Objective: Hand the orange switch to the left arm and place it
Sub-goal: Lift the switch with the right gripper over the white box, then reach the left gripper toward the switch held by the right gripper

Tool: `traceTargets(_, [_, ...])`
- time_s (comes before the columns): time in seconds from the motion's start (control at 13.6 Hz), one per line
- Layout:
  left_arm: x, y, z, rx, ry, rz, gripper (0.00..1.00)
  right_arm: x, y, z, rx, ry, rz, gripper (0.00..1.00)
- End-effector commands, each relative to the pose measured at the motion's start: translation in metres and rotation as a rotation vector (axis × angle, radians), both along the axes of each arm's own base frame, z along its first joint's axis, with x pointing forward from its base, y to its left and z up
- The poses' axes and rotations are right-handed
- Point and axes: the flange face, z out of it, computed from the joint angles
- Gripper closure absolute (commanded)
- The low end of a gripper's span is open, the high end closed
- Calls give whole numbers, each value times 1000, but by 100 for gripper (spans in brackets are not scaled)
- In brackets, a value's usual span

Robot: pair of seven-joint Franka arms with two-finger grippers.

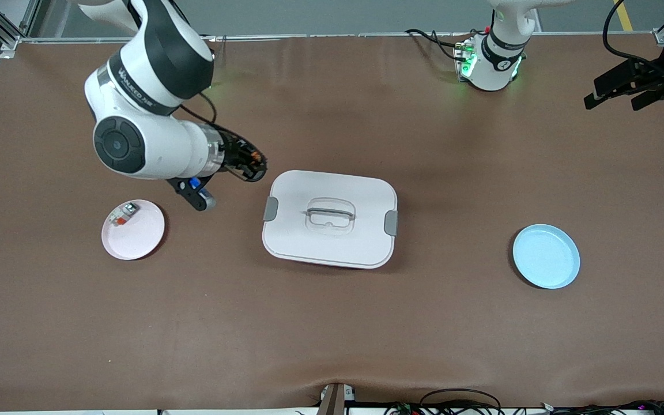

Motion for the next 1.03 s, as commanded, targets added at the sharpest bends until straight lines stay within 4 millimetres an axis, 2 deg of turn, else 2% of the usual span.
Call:
traceTargets(0.0, [-3,-7,3,-46,-17,-16,0,6,26,16,114,47,-154,64])
traceTargets(0.15, [-2,-18,3,-99,-17,-30,0,5,45,27,178,72,-267,64])
traceTargets(0.29, [-2,-38,6,-167,-25,-51,0,-2,70,36,216,57,-325,64])
traceTargets(0.51, [-1,-87,10,-210,-72,-109,0,-8,101,46,269,11,-425,64])
traceTargets(0.66, [8,-116,1,-240,-95,-134,0,-8,113,46,307,22,-487,64])
traceTargets(0.81, [21,-127,-6,-344,-103,-113,0,-6,115,46,332,30,-509,64])
traceTargets(0.96, [25,-139,-12,-409,-110,-100,0,-2,114,45,366,80,-535,64])
